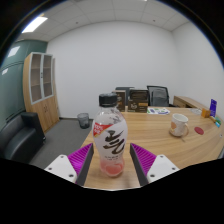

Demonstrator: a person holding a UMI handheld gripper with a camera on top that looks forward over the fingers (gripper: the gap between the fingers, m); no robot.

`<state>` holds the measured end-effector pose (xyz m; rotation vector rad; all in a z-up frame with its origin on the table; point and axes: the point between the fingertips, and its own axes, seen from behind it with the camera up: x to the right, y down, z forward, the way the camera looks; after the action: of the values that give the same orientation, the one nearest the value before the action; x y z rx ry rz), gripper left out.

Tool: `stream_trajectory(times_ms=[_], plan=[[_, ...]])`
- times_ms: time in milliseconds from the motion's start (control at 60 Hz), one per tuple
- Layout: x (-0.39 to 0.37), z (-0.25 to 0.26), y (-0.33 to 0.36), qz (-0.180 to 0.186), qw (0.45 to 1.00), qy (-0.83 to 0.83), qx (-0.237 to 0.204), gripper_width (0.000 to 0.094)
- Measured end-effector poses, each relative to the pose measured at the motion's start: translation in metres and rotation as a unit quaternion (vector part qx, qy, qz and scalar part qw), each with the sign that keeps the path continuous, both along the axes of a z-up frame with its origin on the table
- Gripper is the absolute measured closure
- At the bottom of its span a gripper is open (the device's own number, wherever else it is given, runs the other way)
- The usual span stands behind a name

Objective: Pour water

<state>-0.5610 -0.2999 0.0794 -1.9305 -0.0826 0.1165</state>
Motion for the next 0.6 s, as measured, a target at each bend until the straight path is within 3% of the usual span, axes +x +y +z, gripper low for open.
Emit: stream_trajectory(times_ms=[83,150,350,600], plan=[[-0.005,-0.008,0.016,-0.006,1.000,-0.007,0.008,0.0290],[-0.004,-0.009,0.023,-0.013,1.000,-0.012,0.015,0.0448],[-0.002,-0.005,0.027,-0.019,1.000,-0.006,0.023,0.0636],[0.002,0.060,0.041,0.000,0.997,0.061,0.042,0.0675]])
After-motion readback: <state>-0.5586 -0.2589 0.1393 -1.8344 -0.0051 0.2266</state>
